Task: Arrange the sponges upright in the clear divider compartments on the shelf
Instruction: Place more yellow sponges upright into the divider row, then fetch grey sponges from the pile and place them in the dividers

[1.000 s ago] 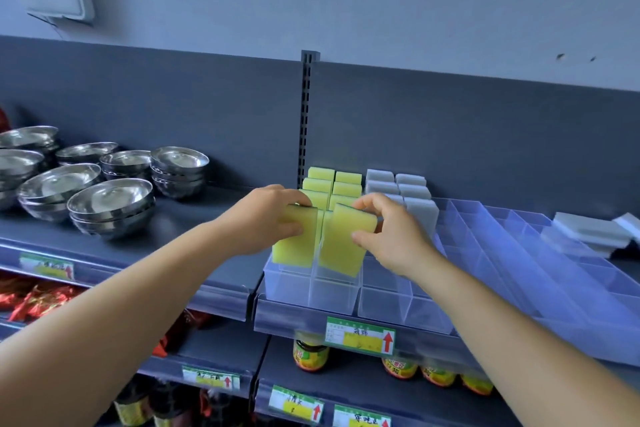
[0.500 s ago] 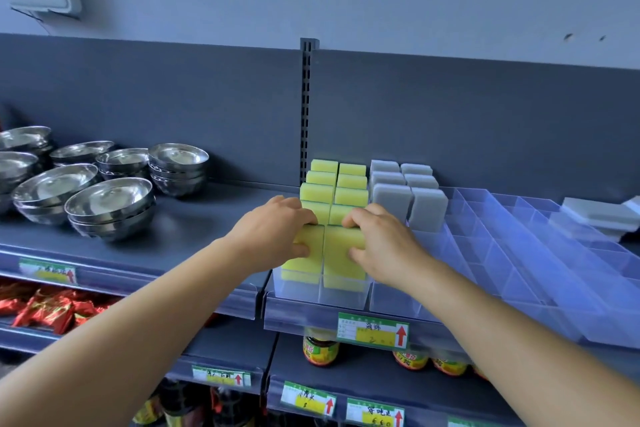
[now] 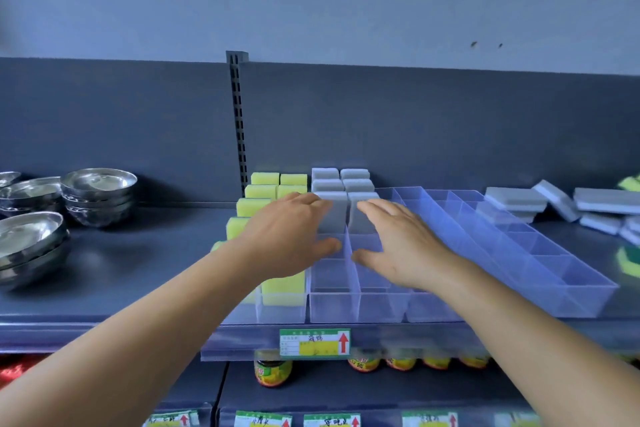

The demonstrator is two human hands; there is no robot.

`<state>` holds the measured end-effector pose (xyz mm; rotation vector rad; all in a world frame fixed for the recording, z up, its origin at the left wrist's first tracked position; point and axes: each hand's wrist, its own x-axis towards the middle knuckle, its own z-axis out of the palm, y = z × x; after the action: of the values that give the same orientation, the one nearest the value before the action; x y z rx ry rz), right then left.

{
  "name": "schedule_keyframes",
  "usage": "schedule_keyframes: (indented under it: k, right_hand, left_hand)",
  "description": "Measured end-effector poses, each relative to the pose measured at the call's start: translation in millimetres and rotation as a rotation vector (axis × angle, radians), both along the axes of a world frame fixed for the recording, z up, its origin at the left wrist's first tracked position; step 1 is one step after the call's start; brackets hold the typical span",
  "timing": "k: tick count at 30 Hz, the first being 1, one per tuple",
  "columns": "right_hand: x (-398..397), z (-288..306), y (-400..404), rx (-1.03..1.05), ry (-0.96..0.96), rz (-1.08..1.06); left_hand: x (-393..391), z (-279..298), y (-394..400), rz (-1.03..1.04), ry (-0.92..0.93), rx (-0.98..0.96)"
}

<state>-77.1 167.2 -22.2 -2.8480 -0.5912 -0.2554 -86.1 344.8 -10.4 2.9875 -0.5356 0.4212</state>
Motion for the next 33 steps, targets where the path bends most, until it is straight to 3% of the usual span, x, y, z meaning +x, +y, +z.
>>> schedule_keyframes:
  k: [21, 33]
  right_hand:
    - [47.6, -4.2, -297.9, 0.036, 0.066, -0.300]
    - [107.3, -10.9, -384.6, 0.019, 0.089, -0.328]
  left_hand:
    - [90.3, -12.2, -290.4, -0.183, 0.116, 0.029]
    - [164.4, -16.2, -377.5, -0.117, 0.142, 0.088]
